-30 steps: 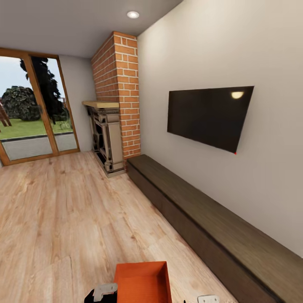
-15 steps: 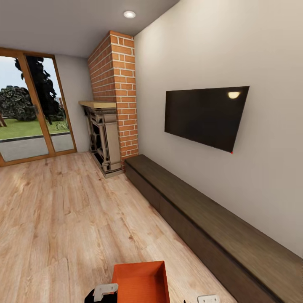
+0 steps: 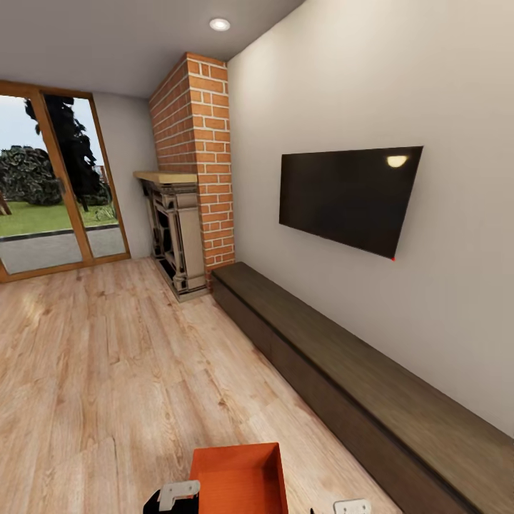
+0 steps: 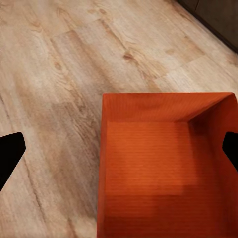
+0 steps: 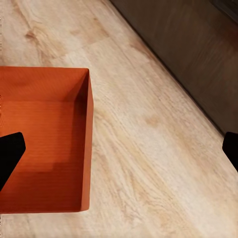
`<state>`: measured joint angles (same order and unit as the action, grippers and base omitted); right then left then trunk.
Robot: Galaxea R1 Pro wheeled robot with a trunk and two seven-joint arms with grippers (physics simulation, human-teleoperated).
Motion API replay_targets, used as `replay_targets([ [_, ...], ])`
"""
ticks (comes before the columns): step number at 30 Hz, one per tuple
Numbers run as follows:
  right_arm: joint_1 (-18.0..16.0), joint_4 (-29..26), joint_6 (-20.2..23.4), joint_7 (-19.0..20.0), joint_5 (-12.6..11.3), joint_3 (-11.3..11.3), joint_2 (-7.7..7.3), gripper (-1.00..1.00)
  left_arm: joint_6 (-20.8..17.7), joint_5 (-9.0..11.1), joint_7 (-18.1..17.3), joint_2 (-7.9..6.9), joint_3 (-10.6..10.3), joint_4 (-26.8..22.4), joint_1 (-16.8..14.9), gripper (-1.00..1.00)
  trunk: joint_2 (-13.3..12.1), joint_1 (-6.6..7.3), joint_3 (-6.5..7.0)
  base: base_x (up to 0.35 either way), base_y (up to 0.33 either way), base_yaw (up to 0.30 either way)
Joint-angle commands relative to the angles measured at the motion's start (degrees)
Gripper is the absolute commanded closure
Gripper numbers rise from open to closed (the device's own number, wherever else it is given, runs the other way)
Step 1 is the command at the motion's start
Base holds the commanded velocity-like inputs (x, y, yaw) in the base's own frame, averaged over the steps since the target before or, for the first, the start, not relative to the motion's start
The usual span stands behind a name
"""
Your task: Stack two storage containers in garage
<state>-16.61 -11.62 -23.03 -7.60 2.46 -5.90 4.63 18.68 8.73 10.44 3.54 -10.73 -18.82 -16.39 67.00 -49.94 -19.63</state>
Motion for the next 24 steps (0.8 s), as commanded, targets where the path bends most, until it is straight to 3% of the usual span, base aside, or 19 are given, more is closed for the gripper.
replay_targets([
  [1,-0.07,0.03,-0.04,-0.59,0.26,-0.43,0.02,-1.00,0.22,0.55,0.28,-0.03,-0.50,0.05,-0.05,-1.00,0.04,0.00,-0.07,0.000,0.000,0.000],
  [15,-1.26,-0.49,0.64,0.37,0.11,-0.40,2.15,-1.00,0.22,0.43,0.11,-0.06,-0.61,0.10,-0.05,-1.00,0.04,0.00,-0.07,0.000,0.000,0.000],
  [24,-1.40,-0.22,0.69,2.10,-0.12,-0.35,2.39,-1.00,0.22,0.42,0.09,-0.04,-0.64,0.10,-0.05,-1.00,0.04,0.00,-0.07,0.000,0.000,0.000],
])
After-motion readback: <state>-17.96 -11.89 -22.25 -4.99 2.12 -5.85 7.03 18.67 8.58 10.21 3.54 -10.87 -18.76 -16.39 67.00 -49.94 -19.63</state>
